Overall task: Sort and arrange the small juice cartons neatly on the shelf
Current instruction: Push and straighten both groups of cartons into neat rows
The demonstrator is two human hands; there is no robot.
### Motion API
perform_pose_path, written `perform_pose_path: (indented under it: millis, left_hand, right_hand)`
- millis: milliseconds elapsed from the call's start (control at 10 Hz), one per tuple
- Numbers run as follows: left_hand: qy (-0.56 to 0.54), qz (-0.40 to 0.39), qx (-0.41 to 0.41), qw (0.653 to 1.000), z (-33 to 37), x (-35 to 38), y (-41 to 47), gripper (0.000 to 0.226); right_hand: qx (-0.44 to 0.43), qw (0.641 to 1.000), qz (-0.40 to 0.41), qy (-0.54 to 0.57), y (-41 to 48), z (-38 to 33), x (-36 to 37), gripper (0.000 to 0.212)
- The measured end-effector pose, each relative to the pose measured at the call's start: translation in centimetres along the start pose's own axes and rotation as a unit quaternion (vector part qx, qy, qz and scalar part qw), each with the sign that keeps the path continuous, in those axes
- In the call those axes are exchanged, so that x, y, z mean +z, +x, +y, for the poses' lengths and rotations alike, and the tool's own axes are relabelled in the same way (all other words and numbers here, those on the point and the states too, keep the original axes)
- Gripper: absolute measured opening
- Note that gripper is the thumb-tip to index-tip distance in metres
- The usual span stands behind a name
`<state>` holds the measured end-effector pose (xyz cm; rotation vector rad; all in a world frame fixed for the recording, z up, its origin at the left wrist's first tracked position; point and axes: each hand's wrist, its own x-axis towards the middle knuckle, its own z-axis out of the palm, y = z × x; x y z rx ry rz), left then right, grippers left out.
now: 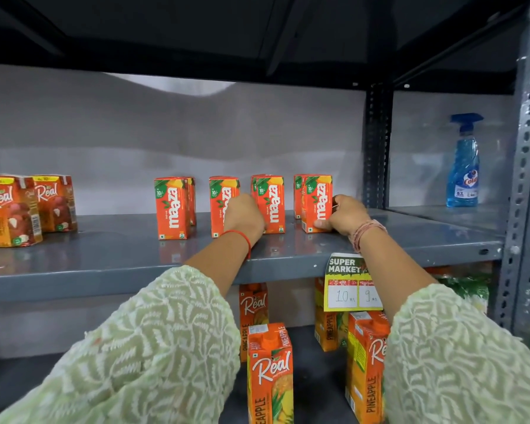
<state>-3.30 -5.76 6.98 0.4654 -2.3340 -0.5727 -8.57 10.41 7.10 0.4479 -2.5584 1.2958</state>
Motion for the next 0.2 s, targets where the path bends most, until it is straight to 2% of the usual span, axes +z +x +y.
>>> perform_pose_path:
  millis: [200]
  left_hand:
    - [-0.019, 0.004, 0.004, 1.000, 0.4, -0.3, -1.1, 0.025]
  right_hand:
    - [0.032, 0.999, -0.007, 0.027, 0.8, 0.9, -0.1, 0.055]
